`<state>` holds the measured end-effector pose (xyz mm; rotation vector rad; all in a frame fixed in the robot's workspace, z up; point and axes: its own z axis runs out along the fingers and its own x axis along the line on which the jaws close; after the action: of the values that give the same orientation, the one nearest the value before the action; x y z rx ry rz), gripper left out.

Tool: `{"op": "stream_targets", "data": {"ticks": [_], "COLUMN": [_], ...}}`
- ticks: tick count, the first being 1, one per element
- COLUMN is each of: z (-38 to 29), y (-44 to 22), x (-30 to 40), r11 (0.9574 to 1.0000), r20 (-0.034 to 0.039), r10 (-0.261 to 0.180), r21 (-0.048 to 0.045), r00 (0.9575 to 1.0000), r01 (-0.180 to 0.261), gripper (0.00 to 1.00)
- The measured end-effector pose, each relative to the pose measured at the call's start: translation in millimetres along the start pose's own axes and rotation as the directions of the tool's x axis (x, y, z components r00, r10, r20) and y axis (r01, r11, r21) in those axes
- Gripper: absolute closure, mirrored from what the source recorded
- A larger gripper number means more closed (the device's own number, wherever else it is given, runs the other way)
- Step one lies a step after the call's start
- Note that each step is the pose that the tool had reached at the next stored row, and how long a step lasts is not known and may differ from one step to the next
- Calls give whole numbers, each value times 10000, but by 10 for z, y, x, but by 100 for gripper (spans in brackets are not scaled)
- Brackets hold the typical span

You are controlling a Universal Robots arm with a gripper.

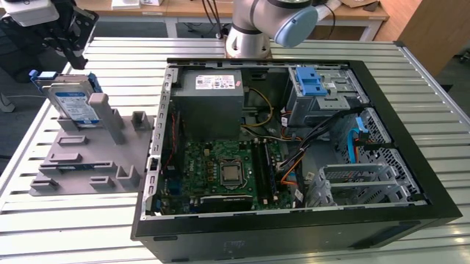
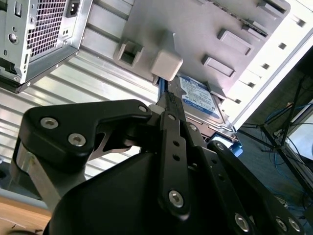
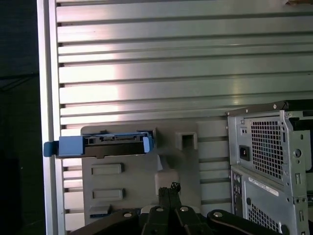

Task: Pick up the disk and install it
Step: 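Reach for the disk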

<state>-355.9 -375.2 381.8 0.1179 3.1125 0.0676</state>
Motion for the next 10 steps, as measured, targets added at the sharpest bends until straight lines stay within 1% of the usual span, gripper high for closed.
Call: {"op": "stream_targets", "data": {"ticks": [7, 8, 10], "z": [7, 9, 9], "y": [13, 14, 15], "x": [121, 135, 139], "r11": [10000, 10000, 10000], "r20": [-1, 0, 1], "r10": [0, 1, -1], "r21": [1, 0, 0], "r00": [10000, 10000, 10000], "r01": [0, -1, 1], "gripper": [89, 89, 89]}}
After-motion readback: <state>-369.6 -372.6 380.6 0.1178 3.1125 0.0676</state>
